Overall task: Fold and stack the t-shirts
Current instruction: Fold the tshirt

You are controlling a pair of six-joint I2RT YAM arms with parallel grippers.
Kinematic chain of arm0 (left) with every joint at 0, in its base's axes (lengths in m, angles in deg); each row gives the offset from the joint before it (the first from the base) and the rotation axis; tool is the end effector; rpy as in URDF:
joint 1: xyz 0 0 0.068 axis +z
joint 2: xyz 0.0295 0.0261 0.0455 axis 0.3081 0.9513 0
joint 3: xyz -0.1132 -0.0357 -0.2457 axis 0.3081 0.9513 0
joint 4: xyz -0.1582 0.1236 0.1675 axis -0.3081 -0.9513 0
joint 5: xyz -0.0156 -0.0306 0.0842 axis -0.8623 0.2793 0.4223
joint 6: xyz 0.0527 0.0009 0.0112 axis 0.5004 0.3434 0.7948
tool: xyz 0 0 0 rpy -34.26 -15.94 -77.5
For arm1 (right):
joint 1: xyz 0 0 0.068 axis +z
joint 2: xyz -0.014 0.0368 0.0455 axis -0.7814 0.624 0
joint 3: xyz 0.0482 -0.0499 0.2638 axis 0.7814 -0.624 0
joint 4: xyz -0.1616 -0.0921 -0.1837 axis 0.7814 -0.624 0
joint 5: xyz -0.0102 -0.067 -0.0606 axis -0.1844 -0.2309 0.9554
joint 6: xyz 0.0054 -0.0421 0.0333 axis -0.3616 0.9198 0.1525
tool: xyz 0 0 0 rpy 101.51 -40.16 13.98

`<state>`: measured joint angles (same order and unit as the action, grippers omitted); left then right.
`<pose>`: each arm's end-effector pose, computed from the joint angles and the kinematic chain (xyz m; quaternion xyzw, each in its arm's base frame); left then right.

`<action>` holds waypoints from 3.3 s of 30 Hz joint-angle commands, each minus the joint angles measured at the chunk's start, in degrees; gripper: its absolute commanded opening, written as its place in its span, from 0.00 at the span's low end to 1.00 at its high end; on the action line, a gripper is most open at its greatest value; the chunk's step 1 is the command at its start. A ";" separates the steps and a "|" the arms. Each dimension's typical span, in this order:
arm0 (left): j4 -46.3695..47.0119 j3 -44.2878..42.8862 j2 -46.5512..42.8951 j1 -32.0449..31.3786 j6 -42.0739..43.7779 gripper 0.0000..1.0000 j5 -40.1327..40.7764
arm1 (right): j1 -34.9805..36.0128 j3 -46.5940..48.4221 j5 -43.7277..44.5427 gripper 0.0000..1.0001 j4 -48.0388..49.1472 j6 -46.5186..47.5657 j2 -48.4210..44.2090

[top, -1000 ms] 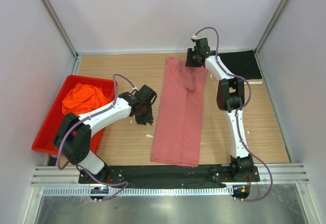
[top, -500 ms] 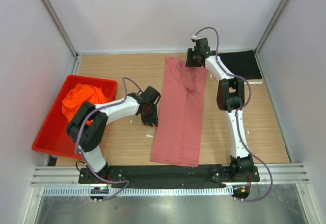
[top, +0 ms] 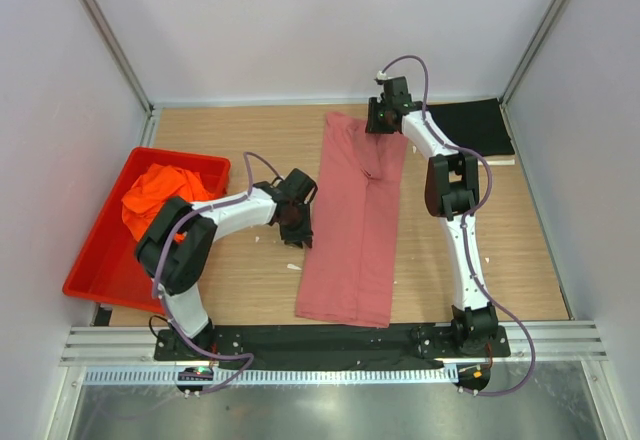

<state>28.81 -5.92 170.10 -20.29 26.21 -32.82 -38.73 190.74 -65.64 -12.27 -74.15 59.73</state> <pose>0.2631 -0.2106 0.1593 -0.0502 0.9835 -0.1392 0.1045 0.5591 0.1299 0.1683 -0.0438 0.9184 0.1295 0.3712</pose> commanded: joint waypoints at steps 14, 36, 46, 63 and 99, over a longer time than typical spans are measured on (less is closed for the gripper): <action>0.57 -1.59 2.48 0.10 0.30 0.27 1.18 | -0.10 2.42 4.87 0.13 2.24 0.20 -0.48; 1.45 0.60 6.44 0.18 -1.19 0.25 2.41 | -0.10 -7.85 11.03 0.01 9.26 -1.82 -9.26; 1.80 0.87 7.40 0.10 -1.54 0.25 2.32 | -0.10 -10.76 13.65 0.01 11.29 -2.61 -11.20; 1.80 1.48 7.76 0.09 -2.16 0.25 2.41 | -0.10 -13.22 20.60 0.01 8.83 -4.28 -12.08; 0.04 5.17 6.70 1.15 -6.37 0.26 6.71 | -0.19 -13.66 20.08 0.36 9.18 -10.88 -15.85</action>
<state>32.94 -5.99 172.09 -19.68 19.57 -34.20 -38.77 174.24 -43.63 -4.03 -85.23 50.50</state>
